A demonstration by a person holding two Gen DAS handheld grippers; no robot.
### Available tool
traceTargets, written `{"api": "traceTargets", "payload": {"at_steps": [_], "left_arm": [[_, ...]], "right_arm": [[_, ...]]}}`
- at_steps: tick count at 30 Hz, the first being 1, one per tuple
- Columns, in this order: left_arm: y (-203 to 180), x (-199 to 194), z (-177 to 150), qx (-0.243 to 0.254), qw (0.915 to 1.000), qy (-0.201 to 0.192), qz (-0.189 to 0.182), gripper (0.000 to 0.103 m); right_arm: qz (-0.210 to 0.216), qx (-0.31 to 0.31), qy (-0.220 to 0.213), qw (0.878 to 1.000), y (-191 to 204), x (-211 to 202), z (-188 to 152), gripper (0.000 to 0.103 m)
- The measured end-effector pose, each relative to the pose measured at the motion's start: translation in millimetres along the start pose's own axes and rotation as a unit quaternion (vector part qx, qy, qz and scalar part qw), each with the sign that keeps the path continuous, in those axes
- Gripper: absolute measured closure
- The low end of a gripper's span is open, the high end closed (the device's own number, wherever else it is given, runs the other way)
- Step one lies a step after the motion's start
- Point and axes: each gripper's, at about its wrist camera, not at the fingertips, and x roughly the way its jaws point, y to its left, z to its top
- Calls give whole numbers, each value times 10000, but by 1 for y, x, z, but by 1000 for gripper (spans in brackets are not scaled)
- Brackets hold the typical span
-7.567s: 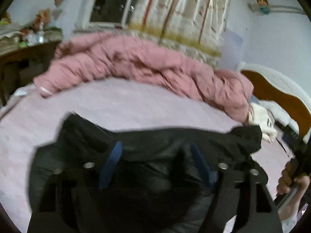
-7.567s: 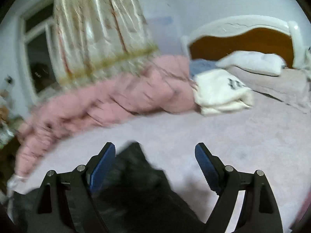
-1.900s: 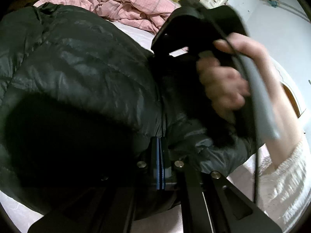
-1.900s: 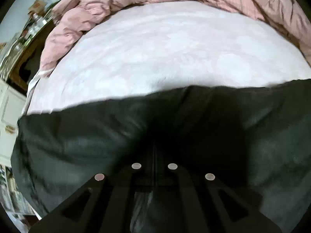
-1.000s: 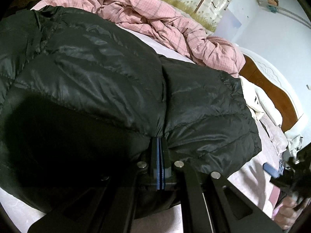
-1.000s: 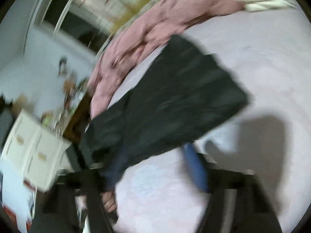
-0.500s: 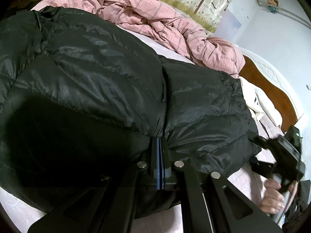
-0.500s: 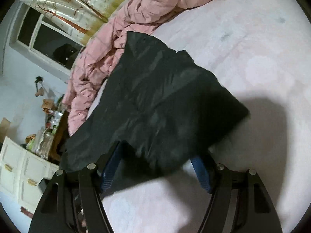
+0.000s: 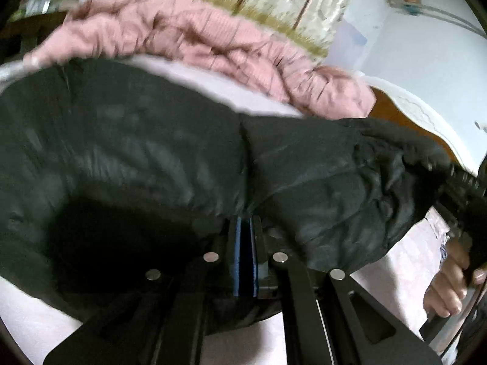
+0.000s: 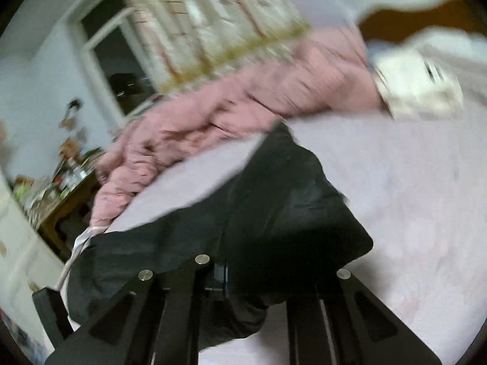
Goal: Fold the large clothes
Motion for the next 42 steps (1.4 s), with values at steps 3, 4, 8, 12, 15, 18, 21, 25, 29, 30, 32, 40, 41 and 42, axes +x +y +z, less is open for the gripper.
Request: {"api": "traceTargets", "payload": {"at_steps": [3,4,8,12,15,18,21,25,29,30,32,40,41,42], "left_arm": [[-5,-54,25,420,9959,-790,137,95],[-3,-74,33,528,9916,-1120,380,93],[29,-132,61,636,9685,-1821,1573,78],[110,-165,72,-656,9520,-2156,2074,80],[153,-176,70,-1061,9320,-2267,2620,83],[174,-183,66,-1280,9315,-2248,2558,83],[178,-181,65,-1289,9384,-2158,2369,83],[177,-173,65,-1187,9427,-2038,2361,83],[177,-174,63,-1298,9501,-1972,2039,83],[176,-174,64,-1320,9506,-1982,1993,83],[174,-177,65,-1301,9507,-2023,1956,83],[152,-196,70,-1010,9579,-2227,1503,83],[147,-194,71,-886,9620,-2146,1434,83],[141,-189,73,-708,9672,-2035,1343,83]], "right_arm": [[306,-597,-318,9972,53,-22,6,90],[382,-884,-470,9942,75,-29,4,90],[582,-1727,-921,9789,163,-34,-8,90],[1055,-2186,-710,9675,238,-19,-24,90],[1406,-2394,-343,9601,287,5,-50,90],[1677,-2238,364,9594,319,45,-82,90],[1840,-1992,950,9578,331,81,-118,90],[1816,-1935,1294,9554,332,114,-161,90],[2072,-1736,1447,9518,324,113,-162,77],[2163,-1731,1479,9494,322,111,-161,64],[2508,-1705,1598,9394,313,100,-160,44],[3145,-1620,1787,9181,283,46,-165,44],[2924,-1491,1686,9294,273,38,-162,44],[2747,-1316,1562,9396,261,30,-155,44]]}}
